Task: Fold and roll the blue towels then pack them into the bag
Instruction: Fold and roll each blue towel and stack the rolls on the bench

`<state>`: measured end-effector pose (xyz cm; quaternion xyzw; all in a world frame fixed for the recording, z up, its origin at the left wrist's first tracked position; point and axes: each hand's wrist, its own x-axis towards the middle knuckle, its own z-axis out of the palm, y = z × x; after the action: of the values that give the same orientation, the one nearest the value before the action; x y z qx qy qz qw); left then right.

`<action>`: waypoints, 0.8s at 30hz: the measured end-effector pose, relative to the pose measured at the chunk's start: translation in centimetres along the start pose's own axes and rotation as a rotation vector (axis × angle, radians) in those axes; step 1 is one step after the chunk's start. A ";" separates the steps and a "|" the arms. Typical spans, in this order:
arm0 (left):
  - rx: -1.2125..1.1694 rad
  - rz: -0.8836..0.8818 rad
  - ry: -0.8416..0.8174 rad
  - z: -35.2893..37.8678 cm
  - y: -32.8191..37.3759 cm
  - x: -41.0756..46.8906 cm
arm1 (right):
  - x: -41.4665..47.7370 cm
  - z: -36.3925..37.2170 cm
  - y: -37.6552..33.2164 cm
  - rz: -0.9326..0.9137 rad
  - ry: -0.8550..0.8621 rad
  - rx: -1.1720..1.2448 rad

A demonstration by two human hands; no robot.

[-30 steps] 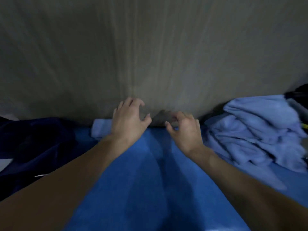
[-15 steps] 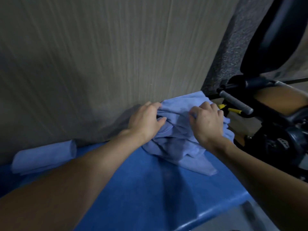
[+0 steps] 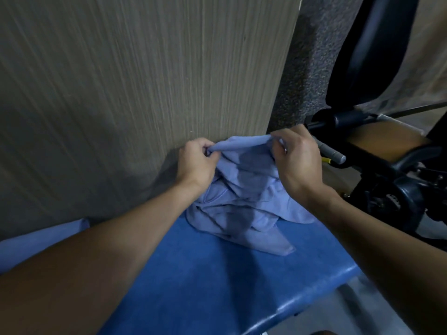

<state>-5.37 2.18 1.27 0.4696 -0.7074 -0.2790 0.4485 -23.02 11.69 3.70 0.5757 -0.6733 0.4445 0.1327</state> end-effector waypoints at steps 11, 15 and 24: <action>-0.205 0.312 0.245 -9.8 9.8 -2.1 | 1.1 -6.1 -6.0 -0.036 0.187 0.158; -0.096 0.320 0.229 -14.4 8.9 -5.6 | -1.0 -5.3 -9.1 -0.046 0.096 0.193; 0.179 0.149 0.211 -24.4 1.1 -14.7 | -8.1 1.0 -15.9 -0.118 -0.159 0.295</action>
<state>18.30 16.78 7.47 0.4806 -0.7113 -0.1302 0.4961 -6.08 17.20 4.66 0.6607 -0.5744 0.4829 0.0190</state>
